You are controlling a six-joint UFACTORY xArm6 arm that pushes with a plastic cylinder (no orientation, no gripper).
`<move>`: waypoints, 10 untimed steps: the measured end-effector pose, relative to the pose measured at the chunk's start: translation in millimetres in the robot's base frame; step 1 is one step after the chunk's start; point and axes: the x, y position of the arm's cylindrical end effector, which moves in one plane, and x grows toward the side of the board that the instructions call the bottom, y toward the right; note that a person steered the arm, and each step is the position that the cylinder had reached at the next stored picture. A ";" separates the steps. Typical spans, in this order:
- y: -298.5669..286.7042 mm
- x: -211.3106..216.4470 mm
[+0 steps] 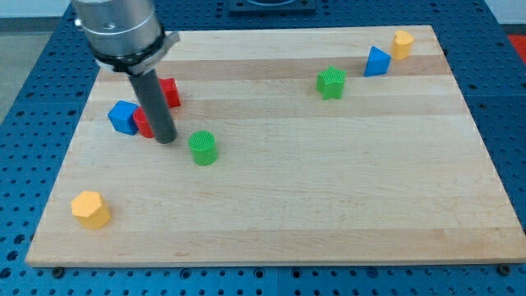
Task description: Push the blue triangle towards the center
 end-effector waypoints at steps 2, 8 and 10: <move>110.0 -10.4; 342.3 -121.0; 338.1 -149.6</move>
